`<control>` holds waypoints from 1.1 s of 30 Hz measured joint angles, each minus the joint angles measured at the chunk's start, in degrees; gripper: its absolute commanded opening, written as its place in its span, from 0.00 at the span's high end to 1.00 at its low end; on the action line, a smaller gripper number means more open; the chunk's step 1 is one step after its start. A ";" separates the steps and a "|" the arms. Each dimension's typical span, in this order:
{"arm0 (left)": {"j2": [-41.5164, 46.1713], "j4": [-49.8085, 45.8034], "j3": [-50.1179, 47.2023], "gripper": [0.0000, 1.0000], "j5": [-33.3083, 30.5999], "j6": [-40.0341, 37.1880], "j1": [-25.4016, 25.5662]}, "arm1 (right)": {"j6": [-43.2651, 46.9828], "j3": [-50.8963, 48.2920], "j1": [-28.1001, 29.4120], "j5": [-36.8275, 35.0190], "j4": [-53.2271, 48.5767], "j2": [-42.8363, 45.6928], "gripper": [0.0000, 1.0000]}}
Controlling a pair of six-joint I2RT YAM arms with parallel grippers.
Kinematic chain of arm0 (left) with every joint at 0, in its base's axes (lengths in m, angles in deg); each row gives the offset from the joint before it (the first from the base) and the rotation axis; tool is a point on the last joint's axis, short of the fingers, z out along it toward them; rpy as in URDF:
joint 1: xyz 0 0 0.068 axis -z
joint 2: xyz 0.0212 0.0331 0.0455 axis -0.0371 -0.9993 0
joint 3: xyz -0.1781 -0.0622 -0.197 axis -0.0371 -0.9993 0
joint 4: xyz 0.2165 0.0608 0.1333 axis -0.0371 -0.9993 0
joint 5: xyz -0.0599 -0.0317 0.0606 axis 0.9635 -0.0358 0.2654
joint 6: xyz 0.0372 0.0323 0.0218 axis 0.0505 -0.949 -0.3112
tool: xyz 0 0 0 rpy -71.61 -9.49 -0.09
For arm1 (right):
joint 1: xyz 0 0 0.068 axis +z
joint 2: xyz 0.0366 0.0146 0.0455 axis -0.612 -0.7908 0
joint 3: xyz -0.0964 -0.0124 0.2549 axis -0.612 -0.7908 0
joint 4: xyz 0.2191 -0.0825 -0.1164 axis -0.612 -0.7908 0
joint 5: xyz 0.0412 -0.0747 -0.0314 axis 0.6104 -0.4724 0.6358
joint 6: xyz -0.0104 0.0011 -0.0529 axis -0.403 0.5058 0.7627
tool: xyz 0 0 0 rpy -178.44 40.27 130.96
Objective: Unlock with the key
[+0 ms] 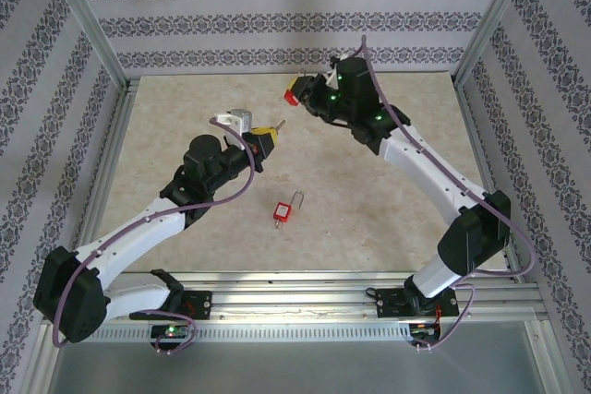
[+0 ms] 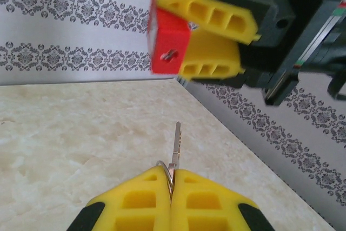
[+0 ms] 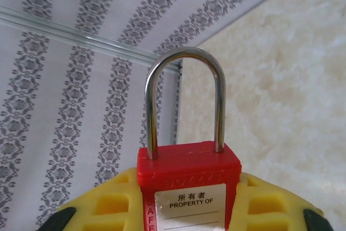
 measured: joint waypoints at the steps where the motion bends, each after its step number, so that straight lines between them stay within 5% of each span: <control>1: 0.00 0.04 0.00 1.00 -0.70 -0.07 0.37 | -0.83 -0.66 0.59 -0.46 -0.07 0.00 0.99; 33: 1.75 -3.43 0.11 1.00 -10.80 -1.79 2.03 | -3.48 -2.86 6.38 -4.83 0.63 1.07 1.00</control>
